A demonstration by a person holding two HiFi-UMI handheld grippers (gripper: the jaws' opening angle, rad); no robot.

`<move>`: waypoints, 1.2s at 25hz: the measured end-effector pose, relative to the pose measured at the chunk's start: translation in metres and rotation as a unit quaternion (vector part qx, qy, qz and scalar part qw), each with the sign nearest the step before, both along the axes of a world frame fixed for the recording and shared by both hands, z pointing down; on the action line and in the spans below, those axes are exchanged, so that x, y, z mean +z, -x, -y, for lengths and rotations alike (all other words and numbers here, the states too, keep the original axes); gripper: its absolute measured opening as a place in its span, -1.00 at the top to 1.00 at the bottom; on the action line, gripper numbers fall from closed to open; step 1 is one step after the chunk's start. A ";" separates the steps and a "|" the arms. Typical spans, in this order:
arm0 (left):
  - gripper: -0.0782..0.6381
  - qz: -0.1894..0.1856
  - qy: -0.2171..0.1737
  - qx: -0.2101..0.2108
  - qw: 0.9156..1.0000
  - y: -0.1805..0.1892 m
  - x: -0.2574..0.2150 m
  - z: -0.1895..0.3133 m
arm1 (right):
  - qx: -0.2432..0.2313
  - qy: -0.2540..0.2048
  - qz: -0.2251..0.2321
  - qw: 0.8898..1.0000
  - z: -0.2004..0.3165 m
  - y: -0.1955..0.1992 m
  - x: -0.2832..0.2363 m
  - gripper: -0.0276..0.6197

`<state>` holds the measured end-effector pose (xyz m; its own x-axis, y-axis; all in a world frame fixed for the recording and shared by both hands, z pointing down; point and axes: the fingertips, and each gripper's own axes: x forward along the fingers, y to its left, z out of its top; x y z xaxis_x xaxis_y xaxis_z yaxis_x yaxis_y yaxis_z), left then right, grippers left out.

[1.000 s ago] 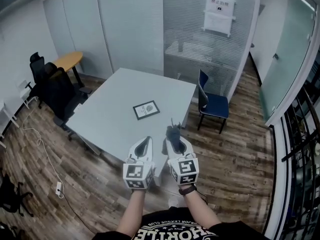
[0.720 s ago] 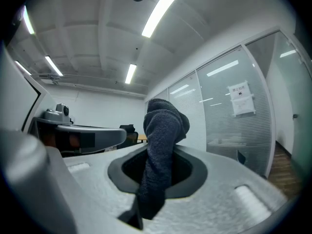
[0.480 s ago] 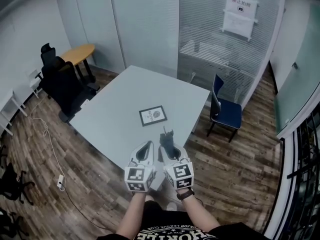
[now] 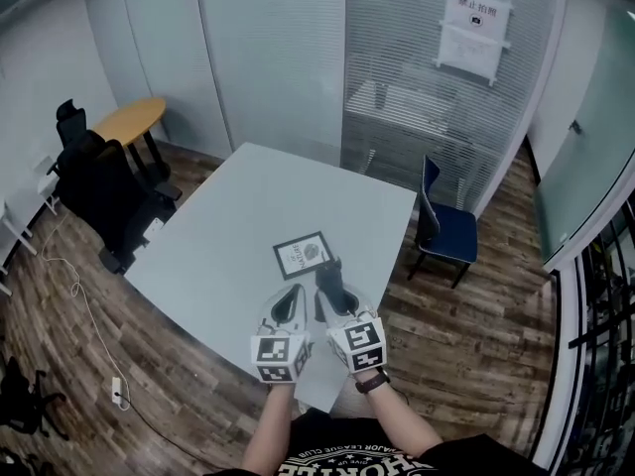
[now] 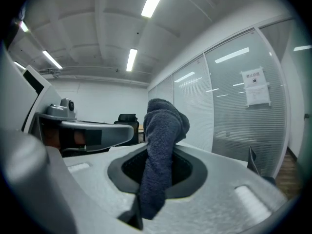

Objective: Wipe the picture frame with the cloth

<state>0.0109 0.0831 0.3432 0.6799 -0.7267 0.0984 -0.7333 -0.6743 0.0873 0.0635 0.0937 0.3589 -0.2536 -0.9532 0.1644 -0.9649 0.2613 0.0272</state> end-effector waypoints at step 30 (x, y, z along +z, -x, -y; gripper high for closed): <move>0.77 0.097 0.222 -0.037 0.970 -0.011 0.273 0.239 | -0.111 0.171 -0.082 0.976 0.289 -0.030 0.211 0.70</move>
